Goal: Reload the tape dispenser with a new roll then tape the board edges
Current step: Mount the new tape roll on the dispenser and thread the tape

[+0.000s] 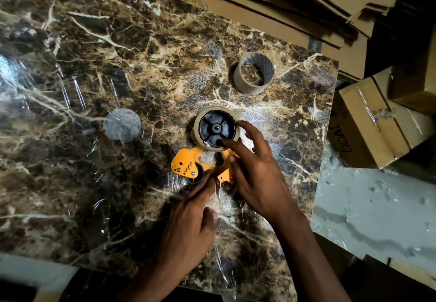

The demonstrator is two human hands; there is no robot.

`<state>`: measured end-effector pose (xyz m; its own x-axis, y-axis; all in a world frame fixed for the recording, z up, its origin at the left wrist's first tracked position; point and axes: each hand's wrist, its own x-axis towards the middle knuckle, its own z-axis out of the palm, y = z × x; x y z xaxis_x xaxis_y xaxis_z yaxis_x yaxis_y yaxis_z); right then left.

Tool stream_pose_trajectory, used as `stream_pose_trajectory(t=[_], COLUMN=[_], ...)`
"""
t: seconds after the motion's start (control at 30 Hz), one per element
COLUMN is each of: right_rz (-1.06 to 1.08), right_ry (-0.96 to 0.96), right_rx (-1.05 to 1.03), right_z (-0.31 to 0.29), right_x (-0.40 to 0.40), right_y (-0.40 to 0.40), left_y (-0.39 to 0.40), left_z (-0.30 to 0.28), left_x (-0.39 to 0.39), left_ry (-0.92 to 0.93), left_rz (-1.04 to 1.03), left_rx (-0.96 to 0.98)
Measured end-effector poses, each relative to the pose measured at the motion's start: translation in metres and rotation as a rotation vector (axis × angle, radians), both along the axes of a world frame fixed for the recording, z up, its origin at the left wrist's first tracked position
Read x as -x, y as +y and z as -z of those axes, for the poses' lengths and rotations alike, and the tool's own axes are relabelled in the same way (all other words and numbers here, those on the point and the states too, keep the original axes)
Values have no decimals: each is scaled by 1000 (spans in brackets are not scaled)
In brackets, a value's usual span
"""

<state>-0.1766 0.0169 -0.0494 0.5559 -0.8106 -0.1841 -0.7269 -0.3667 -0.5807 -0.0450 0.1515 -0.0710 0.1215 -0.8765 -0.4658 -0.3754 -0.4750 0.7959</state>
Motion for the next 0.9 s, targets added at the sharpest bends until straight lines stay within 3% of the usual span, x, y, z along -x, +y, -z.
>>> stream_pose_trajectory(t=[0.47, 0.9], right_rz=[-11, -11], right_ry=[17, -3], right_rx=[4, 17], right_z=[-3, -5], right_x=[-1, -4], right_y=[-2, -6], left_y=[-14, -17], left_z=[-9, -8], left_x=[5, 3], left_ry=[300, 272], left_rz=[-121, -143], left_rx=[-96, 7])
